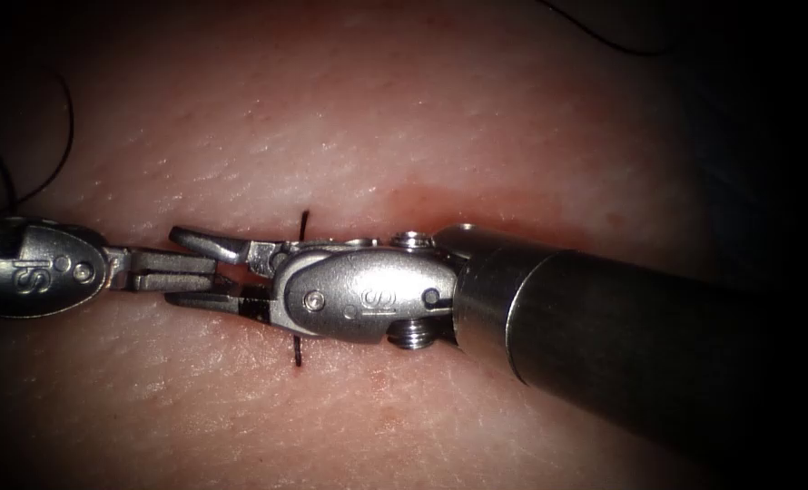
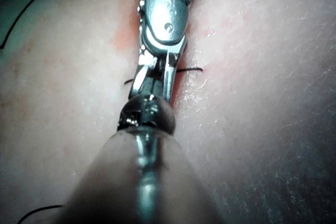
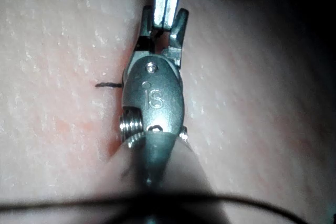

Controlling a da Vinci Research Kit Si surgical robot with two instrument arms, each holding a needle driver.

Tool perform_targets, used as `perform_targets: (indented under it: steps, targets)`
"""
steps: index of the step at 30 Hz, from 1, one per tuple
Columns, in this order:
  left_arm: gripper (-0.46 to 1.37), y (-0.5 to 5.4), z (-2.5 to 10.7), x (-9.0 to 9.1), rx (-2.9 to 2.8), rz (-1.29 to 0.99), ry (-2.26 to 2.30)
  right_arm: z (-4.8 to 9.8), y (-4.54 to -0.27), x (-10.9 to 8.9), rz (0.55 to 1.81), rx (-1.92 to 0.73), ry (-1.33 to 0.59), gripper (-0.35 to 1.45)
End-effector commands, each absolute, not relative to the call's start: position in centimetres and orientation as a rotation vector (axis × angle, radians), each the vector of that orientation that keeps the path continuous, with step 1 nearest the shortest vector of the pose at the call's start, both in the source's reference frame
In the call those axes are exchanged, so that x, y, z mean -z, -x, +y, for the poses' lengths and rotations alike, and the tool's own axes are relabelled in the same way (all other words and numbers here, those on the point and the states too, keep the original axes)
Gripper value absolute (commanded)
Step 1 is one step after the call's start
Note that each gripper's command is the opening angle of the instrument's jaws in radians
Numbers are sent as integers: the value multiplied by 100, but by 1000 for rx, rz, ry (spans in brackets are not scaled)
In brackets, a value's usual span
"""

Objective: Wound Closure
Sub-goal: Cut the suture with the right gripper

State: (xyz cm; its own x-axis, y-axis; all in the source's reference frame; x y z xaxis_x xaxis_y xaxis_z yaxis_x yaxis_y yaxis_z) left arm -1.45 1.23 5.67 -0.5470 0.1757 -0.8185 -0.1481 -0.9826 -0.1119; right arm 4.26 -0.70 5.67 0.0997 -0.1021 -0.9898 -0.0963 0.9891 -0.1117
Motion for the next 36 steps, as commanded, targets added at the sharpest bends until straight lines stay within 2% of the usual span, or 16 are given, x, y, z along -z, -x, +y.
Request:
perform_targets:
  steps: [1,6,10,14,16,18,19,21,29,36]
  targets:
    - [-35,145,122,-566,-2618,-50,1392,-70,-425,-566,1473,5,162,-1]
    - [-35,144,122,-563,-2621,-55,1391,-70,-426,-566,1473,5,163,-1]
    - [-35,144,122,-563,-2620,-56,1391,-70,-426,-566,1473,4,163,9]
    - [-35,142,123,-561,-2620,-59,1393,-70,-425,-566,1476,1,157,27]
    - [-35,141,125,-560,-2619,-62,1394,-70,-425,-566,1477,-8,148,54]
    - [-35,140,125,-560,-2619,-62,1394,-70,-425,-566,1476,-15,145,67]
    - [-35,141,124,-559,-2619,-62,1393,-70,-425,-566,1468,-26,147,87]
    - [-35,141,124,-559,-2619,-61,1393,-70,-425,-566,1460,-38,150,100]
    - [-35,141,123,-555,-2623,-59,1394,-70,-425,-566,1441,-96,134,132]
    - [-35,144,118,-545,-2630,-59,1395,-68,-426,-565,1397,-158,153,144]
